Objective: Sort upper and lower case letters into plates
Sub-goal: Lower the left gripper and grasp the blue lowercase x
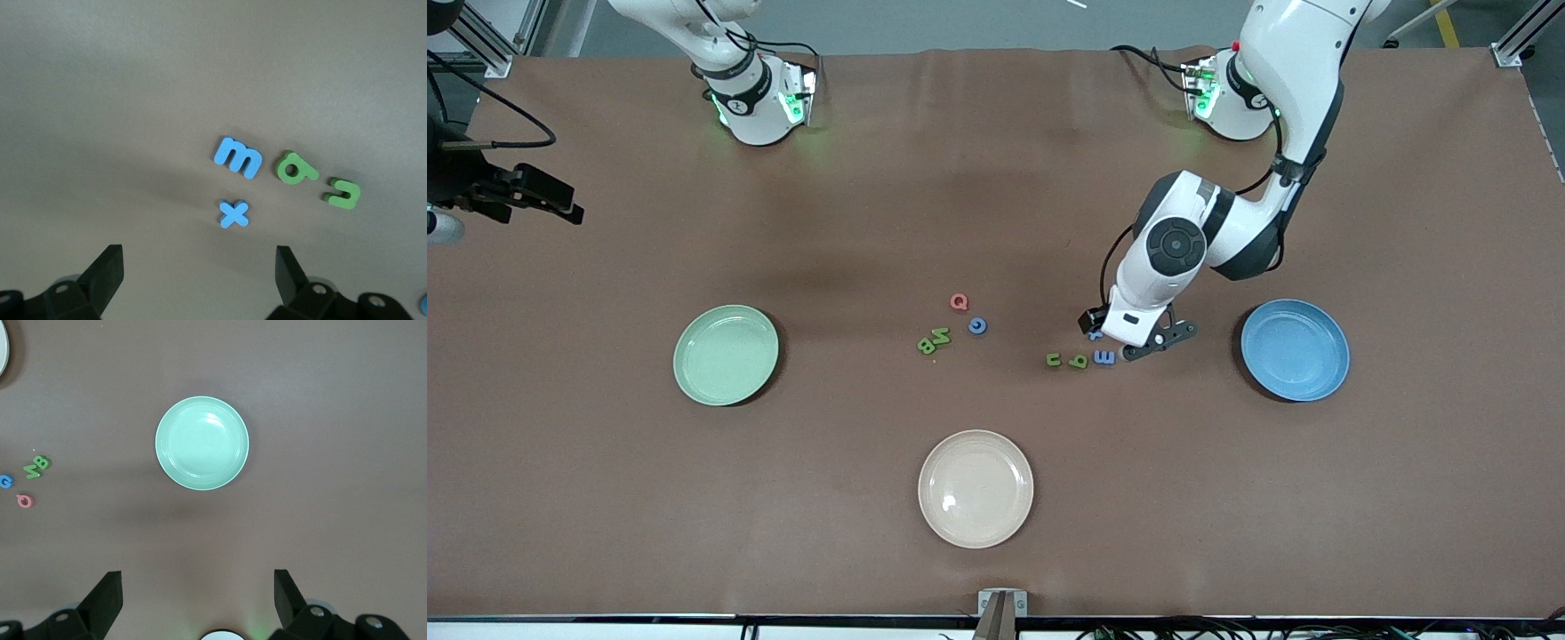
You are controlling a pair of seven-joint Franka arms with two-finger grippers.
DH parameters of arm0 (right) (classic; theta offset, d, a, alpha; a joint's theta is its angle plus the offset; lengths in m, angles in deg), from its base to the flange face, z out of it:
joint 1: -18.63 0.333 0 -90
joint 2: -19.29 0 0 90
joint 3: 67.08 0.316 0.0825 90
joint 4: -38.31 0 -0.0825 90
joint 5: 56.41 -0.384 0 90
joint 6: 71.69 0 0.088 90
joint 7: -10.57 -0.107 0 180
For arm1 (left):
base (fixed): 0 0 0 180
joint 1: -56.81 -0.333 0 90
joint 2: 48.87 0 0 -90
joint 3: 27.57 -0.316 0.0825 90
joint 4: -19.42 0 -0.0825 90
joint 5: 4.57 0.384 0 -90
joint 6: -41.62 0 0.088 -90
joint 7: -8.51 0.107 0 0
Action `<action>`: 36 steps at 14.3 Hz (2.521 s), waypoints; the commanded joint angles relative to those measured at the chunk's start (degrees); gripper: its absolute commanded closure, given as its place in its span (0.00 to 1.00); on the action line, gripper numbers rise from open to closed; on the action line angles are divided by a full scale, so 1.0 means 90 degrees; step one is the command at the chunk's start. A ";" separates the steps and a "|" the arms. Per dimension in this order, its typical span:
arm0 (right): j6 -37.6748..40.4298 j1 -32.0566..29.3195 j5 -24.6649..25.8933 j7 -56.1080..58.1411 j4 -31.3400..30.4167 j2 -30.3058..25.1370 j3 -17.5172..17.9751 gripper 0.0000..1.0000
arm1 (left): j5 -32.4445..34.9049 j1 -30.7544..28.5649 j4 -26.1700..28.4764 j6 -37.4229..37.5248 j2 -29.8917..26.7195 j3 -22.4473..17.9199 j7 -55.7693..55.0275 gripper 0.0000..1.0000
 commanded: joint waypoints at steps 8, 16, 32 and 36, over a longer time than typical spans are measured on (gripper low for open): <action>-0.0073 -0.0062 0.0069 0.0057 -0.0204 -0.0195 0.0056 0.00 | 0.0559 0.0301 -0.0132 -0.0592 0.0514 -0.0034 -0.0058 0.19; -0.0083 -0.0023 0.0265 0.0096 -0.0204 -0.0195 0.0066 0.00 | 0.1439 0.0378 -0.0551 -0.0601 0.0993 -0.0034 -0.0048 0.19; -0.0073 -0.0032 0.0255 0.0096 -0.0214 -0.0195 0.0056 0.00 | 0.1479 0.0388 -0.0630 -0.0582 0.1218 -0.0024 -0.0107 0.26; -0.0073 -0.0032 0.0255 0.0096 -0.0214 -0.0195 0.0056 0.00 | 0.1479 0.0349 -0.0494 -0.0562 0.1130 -0.0024 -0.0107 0.39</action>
